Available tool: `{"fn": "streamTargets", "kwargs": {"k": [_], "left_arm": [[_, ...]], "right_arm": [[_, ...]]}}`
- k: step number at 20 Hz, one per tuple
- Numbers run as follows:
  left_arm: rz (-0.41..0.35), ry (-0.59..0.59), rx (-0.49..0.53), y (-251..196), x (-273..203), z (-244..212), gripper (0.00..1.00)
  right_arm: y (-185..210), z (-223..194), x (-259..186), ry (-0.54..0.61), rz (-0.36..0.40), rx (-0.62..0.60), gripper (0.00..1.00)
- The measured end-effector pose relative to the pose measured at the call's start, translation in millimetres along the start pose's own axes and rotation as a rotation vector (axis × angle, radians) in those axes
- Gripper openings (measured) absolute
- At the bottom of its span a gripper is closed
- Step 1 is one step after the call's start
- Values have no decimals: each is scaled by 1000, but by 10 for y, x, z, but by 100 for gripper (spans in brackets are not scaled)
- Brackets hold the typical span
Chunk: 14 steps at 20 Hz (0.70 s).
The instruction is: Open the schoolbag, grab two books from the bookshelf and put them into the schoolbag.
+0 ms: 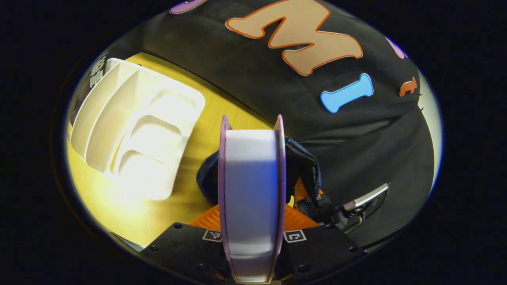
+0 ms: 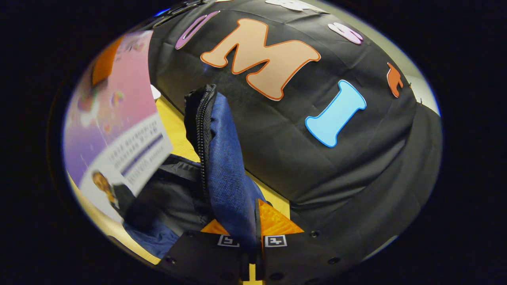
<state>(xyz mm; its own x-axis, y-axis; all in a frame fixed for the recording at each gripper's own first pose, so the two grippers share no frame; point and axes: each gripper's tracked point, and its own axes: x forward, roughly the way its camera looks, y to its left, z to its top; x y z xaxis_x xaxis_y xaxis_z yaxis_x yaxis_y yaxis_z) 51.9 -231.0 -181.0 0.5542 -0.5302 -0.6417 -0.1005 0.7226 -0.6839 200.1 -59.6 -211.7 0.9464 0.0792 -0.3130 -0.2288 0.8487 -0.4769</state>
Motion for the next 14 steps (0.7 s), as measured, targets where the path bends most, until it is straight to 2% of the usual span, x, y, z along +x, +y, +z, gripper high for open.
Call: {"fn": "streamTargets", "kwargs": {"k": [9, 14], "left_arm": [[-125, -57, 22, -137, 1108, -96, 39], [-142, -113, -18, -32, 1567, -45, 39]], "right_arm": [[-20, 10, 7, 21, 0, 83, 6], [-20, 4, -5, 26, 9, 143, 6]]}}
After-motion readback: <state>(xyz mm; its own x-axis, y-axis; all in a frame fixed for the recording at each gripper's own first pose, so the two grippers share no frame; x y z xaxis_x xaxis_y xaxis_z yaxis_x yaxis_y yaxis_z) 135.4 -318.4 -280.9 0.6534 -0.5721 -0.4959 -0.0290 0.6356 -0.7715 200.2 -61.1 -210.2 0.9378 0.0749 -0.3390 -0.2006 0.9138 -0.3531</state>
